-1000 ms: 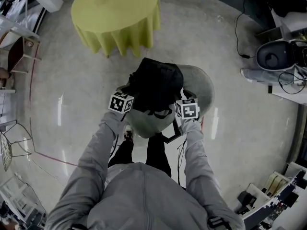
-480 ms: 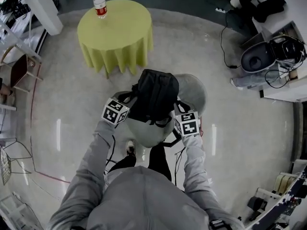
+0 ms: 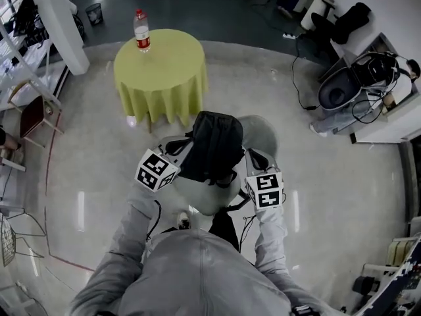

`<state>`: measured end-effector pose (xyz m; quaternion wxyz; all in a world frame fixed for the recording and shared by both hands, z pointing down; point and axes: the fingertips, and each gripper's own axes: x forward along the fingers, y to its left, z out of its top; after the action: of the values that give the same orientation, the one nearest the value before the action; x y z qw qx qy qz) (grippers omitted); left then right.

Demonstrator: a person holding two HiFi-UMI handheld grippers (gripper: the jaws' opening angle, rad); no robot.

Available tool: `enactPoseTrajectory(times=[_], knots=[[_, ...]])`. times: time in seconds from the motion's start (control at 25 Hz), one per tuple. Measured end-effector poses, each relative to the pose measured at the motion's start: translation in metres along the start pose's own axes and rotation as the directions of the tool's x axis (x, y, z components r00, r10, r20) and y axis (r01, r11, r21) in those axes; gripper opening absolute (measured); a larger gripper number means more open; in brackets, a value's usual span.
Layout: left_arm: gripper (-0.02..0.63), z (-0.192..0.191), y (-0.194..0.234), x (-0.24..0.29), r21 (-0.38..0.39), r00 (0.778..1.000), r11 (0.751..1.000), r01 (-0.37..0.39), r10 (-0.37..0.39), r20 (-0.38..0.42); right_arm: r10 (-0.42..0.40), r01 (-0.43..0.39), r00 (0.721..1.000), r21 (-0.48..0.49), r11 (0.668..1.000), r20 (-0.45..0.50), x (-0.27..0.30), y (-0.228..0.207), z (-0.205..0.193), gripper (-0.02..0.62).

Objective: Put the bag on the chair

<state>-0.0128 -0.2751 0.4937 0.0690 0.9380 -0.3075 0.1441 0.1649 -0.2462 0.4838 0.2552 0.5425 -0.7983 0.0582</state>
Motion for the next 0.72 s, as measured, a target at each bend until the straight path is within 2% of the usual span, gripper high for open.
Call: enactPoseTrajectory(times=[0.32,0.52,0.72], knots=[[0.006,0.068,-0.004,-0.027,0.076,0.996,0.996,-0.041,0.034,0.088,-0.007,0.011,0.989,-0.025,1.0,0.146,-0.033,0.005,0.069,0.011],[0.005,0.115,-0.015,-0.049,0.13,0.981,0.991,-0.037,0.012,0.195,-0.026,0.048,0.97,-0.086,0.995,0.24,-0.054,0.014,0.111,0.011],[0.006,0.134,-0.022,-0.06,0.183,0.975,0.982,-0.045,0.003,0.223,-0.018,0.042,0.962,-0.085,0.995,0.271,-0.064,0.022,0.126,0.011]])
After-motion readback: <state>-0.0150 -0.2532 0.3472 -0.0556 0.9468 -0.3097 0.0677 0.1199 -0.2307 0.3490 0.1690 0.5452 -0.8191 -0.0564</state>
